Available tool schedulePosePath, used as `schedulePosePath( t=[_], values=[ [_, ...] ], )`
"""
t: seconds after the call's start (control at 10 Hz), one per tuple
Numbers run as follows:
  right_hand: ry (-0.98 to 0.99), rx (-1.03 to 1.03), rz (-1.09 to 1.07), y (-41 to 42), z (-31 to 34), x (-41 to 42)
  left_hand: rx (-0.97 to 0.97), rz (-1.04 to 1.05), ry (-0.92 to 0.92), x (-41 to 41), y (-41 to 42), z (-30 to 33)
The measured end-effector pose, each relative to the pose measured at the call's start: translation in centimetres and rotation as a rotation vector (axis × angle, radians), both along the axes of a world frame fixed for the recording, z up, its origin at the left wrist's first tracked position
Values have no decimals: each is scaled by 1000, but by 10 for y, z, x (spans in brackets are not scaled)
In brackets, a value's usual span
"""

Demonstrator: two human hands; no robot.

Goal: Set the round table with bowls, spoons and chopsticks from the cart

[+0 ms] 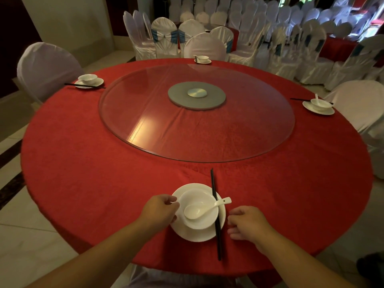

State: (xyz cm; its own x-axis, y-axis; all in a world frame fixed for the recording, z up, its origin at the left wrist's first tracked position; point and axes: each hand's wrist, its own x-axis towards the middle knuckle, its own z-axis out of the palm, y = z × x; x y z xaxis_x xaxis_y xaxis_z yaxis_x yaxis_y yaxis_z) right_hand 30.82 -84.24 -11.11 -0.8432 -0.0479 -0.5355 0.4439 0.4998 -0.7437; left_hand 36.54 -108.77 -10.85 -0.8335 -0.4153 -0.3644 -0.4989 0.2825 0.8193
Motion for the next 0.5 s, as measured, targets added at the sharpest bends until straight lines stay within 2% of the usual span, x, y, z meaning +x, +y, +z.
schedulePosePath(
  t=[0.1, 0.2, 0.3, 0.4, 0.5],
  values=[
    [73, 63, 40, 4, 10, 6, -165, -74, 22, 3, -5, 10],
    [290, 148, 172, 14, 46, 18, -386, -227, 83, 14, -5, 49],
    [453, 204, 258, 20, 85, 22, -485, -309, 157, 20, 0, 84],
    [696, 169, 268, 31, 171, 36, -644, -357, 385, 32, 15, 158],
    [838, 192, 272, 40, 228, 52, -754, -385, 500, 40, 24, 205]
  ],
)
